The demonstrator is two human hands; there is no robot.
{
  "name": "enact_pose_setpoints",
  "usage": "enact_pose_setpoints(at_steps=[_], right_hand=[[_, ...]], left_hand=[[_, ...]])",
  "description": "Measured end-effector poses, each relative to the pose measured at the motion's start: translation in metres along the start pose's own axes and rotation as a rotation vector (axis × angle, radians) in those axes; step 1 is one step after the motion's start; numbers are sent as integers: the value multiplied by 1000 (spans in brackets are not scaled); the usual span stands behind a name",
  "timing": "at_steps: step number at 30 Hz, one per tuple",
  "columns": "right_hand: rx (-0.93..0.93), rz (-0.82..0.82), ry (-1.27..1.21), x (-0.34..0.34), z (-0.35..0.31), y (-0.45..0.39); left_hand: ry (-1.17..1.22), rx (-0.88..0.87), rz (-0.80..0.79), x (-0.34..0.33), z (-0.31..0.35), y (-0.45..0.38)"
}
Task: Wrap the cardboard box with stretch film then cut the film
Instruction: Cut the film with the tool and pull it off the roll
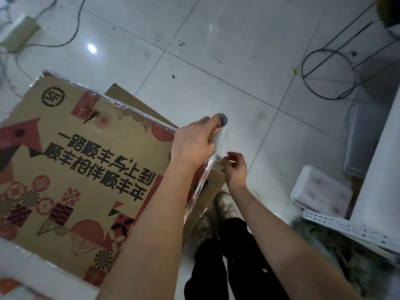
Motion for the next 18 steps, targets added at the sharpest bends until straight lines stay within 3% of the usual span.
enact_pose_setpoints(at_steps=[4, 9, 14, 18], right_hand=[[258, -332, 173, -4, -76, -27], [296, -801, 424, -27, -110, -34], [265, -907, 449, -36, -118, -31], [280, -936, 446, -36, -119, -33]], left_hand=[[-12, -11, 14, 3, 2, 1], [54, -34, 55, 3, 1, 1], [146, -30, 56, 0, -5, 3], [337, 73, -145, -8, -16, -3]])
Point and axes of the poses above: each hand's wrist, its own y-axis away from the middle knuckle, its own x-axis out of the back of the hand, z = x × y, the point moved 8 cm from there along -y, towards the middle knuckle, and after that the axes turned 9 degrees about -z, right-handed, at the moved point
